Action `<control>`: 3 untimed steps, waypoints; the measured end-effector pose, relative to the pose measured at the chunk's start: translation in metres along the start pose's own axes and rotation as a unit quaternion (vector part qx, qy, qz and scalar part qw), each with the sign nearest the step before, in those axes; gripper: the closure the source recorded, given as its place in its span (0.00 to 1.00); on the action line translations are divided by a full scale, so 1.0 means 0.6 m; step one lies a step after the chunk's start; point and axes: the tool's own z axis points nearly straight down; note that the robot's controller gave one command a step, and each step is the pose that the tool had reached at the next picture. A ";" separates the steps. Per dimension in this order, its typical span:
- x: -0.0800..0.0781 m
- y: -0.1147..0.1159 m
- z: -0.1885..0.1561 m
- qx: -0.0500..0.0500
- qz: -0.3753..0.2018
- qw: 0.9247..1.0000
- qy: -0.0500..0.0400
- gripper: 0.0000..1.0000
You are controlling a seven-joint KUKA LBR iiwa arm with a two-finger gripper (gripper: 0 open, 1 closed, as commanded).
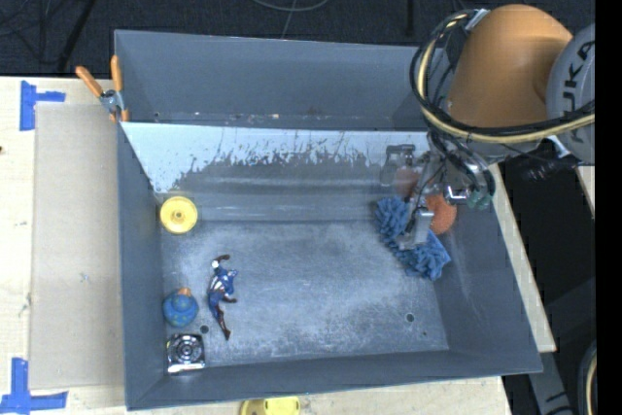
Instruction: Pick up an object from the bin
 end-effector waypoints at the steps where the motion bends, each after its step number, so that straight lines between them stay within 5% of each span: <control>1: -0.002 0.000 -0.008 0.000 0.000 1.000 -0.004 0.00; 2: -0.008 -0.018 0.081 0.000 0.004 1.000 -0.007 0.00; 3: 0.009 -0.063 0.121 0.000 0.000 1.000 -0.001 0.00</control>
Offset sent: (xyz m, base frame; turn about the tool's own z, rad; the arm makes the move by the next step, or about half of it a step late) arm 0.0033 -0.0155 -0.0706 0.0084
